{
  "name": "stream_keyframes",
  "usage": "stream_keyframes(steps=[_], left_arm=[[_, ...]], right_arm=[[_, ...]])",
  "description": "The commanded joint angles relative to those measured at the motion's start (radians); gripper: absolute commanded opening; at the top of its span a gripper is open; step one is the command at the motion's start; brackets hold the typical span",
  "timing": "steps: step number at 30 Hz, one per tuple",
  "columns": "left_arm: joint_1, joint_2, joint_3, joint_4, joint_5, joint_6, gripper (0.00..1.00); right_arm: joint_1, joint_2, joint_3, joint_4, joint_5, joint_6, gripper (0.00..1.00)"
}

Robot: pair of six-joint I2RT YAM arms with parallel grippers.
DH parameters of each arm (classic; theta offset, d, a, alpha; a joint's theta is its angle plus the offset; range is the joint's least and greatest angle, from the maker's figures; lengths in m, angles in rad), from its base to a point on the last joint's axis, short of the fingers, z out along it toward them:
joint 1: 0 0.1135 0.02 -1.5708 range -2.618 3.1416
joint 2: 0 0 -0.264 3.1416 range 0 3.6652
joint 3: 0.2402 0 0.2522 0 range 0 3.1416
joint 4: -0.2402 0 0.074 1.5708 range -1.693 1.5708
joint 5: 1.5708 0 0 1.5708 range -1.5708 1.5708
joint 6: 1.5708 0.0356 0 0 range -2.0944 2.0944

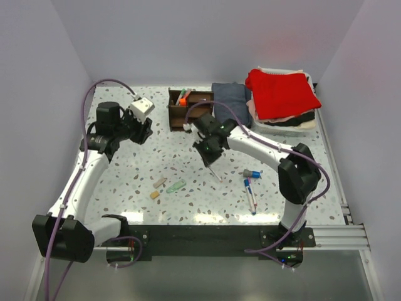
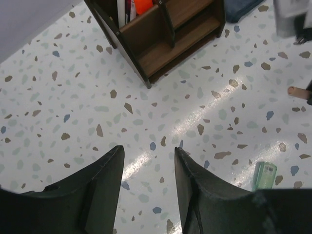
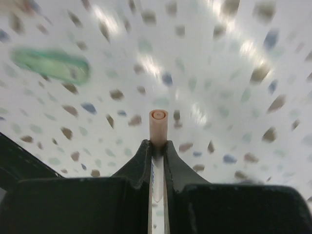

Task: Sort the stationery into containers
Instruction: Pick up the pen from the center of the board, then place the pen in the storage box.

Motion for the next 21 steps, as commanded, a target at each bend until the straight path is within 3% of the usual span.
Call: stream_keyframes(steps=[1,12,21], left_arm=[[0.028,0.029,0.061,0.075,0.041,-0.037,0.51],[0.057,0.132,0.093,0.218,0.066,-0.148,0.51],[0.069,0.235,0.132,0.166,0.066,-0.103,0.50]], right_arm=[[-0.022,-0.106,0.166,0.270,-0.078,-0.153,0.00],[-0.084,0.020,0.203,1.058,-0.134,-0.241,0.00],[-0.133,0.268,0.381,1.379,-0.131,-0.208,0.00]])
